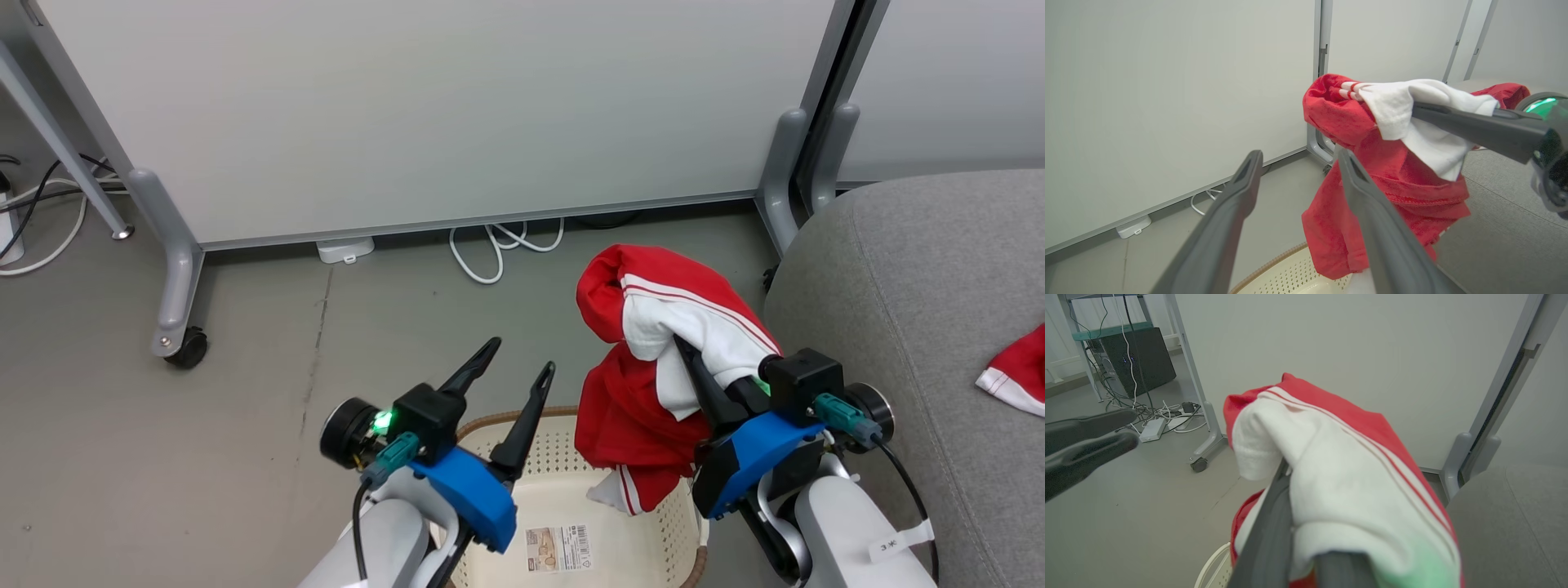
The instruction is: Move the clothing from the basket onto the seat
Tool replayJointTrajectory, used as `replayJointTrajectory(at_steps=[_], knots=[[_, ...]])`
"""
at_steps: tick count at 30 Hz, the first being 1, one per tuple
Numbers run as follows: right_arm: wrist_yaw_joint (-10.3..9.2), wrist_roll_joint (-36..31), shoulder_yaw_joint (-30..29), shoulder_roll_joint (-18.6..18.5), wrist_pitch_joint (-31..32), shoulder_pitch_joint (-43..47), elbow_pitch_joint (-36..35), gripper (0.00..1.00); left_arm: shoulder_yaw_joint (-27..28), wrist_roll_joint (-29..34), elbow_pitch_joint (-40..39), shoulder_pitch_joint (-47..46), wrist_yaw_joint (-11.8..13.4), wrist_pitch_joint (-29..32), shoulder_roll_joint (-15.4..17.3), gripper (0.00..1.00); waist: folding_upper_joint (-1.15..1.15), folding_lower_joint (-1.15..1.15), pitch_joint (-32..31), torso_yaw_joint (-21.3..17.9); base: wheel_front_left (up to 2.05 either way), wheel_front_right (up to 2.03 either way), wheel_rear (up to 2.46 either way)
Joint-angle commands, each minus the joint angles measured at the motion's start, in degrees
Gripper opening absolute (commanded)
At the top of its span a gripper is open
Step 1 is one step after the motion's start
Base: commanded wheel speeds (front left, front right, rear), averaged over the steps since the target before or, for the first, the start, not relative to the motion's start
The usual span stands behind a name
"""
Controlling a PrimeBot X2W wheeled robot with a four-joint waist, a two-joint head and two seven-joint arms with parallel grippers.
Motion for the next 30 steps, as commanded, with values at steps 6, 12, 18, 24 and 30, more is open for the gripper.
replayJointTrajectory(at_steps=[6, 12, 18, 24, 30], knots=[[0.02, -0.4, -1.1, -0.1, 0.5, 1.2, -1.7, 0.00, 6.4, 4.5, -3.4, 5.3, -0.9, -0.3, 0.7, 1.00, 0.00, 0.00, 0.7, 0.1, 0.00, 0.00, 0.00], [0.02, -0.4, -1.6, -0.1, 0.7, 1.5, -2.4, 0.00, 11.1, 7.4, -5.9, 8.5, -1.4, -0.3, 0.6, 1.00, 0.00, 0.00, 1.2, -0.2, 0.00, 0.00, 0.00], [0.01, -0.5, -1.9, -0.1, 0.7, 1.7, -2.5, 0.00, 13.3, 9.4, -6.7, 10.1, -1.8, -0.3, 0.0, 1.00, 0.00, 0.00, 1.2, -0.3, 0.00, 0.00, 0.00], [0.02, -0.2, -2.0, -0.1, 0.7, 1.9, -2.5, 0.00, 14.1, 10.3, -6.4, 10.6, -1.8, -0.3, -0.7, 1.00, 0.00, 0.00, 1.0, -0.4, 0.00, 0.00, 0.00], [0.01, 0.3, -1.8, -0.1, 0.5, 1.9, -2.1, 0.00, 13.8, 10.2, -6.3, 10.9, -1.8, -0.3, -0.5, 1.00, 0.00, 0.00, 0.6, -1.2, 0.00, 0.00, 0.00]])
